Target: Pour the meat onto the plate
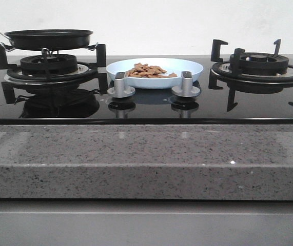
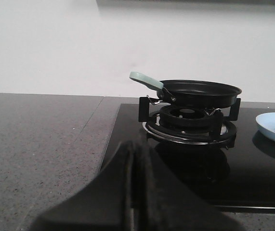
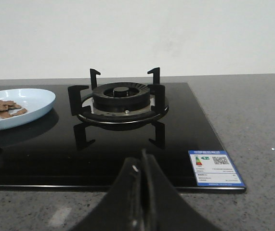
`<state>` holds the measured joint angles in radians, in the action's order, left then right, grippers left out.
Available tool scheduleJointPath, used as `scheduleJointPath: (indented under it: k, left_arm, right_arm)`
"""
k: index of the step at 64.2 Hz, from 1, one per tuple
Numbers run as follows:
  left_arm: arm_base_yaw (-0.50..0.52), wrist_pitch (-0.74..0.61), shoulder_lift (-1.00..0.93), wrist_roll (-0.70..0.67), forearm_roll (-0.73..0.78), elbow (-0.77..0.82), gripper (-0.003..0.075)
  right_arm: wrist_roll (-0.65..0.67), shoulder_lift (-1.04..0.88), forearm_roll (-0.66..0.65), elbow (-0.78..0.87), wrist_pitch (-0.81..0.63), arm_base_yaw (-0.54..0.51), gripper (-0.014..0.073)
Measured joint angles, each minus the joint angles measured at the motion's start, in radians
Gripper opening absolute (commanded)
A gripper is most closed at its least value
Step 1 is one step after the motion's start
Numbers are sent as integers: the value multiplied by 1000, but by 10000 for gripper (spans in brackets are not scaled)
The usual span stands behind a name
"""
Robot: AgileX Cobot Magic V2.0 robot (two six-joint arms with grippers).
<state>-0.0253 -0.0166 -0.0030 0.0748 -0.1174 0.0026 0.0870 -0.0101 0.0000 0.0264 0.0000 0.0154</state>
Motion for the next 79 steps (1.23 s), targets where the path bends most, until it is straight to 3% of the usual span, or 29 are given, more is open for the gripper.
scheduleJointPath:
  k: [12, 28, 79]
  left_arm:
    - [0, 0, 0, 0, 0, 0, -20]
    - [0, 0, 0, 0, 0, 0, -20]
    - [0, 0, 0, 0, 0, 0, -20]
  right_arm:
    - [2, 0, 0, 0, 0, 36, -69]
    - [2, 0, 0, 0, -63, 0, -69]
    - [2, 0, 0, 0, -57, -2, -69]
